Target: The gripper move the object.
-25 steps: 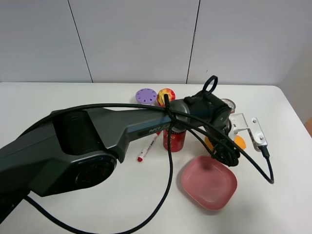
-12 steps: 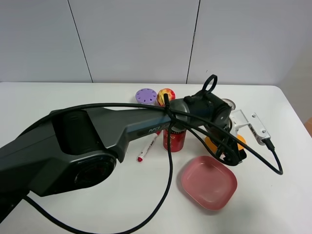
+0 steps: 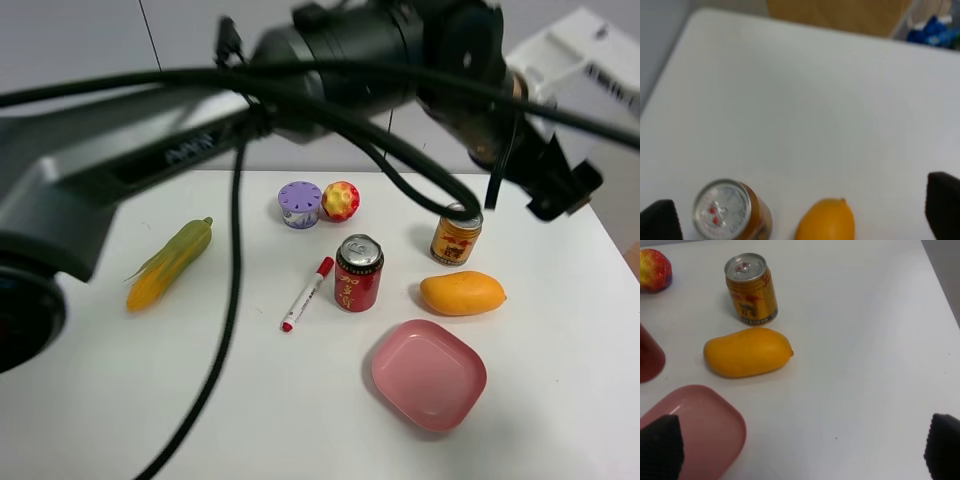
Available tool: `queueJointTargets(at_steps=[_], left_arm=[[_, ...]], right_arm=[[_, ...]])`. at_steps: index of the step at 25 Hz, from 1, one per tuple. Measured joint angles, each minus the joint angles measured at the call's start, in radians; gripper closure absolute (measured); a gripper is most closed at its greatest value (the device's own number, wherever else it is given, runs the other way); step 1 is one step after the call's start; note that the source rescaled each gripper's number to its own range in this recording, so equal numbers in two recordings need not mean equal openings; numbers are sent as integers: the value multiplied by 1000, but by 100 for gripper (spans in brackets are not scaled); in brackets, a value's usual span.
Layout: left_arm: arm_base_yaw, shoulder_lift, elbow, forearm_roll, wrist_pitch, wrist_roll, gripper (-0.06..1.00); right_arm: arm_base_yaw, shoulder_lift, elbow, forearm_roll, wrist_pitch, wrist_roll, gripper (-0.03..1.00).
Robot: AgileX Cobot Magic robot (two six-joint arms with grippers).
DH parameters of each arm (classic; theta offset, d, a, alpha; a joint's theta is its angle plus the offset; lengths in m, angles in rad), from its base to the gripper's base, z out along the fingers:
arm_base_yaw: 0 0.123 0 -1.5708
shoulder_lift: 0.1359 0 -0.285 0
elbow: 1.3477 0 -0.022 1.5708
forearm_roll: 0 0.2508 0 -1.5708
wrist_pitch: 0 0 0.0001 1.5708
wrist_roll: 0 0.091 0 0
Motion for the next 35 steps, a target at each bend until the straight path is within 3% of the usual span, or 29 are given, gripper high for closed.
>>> queueJointTargets(at_steps=[4,6,9,14,19,23,28,35], left_arm=[[80,-67,-1,128,35,-91,-4],[144,-91,-1,212,69,-137,-4],[273,-135,-1,275,109,-172,-4],[492,-227,-1,280,159,-178,-4],[716,-286,-1,227,233,-173,-4],[854,-333,38,218,294,-136,-4],[946,-476,259,189,271,-121,-4],[982,-848,751,162,146,-121,-4]], right_arm=[[0,0,0,0,0,0,-3],[0,0,0,0,0,0,-3],[0,0,0,0,0,0,-3],[0,0,0,0,0,0,-3],[0,0,0,0,0,0,-3],[0,0,0,0,0,0,-3],[0,0,0,0,0,0,-3],[0,0,0,0,0,0,-3]])
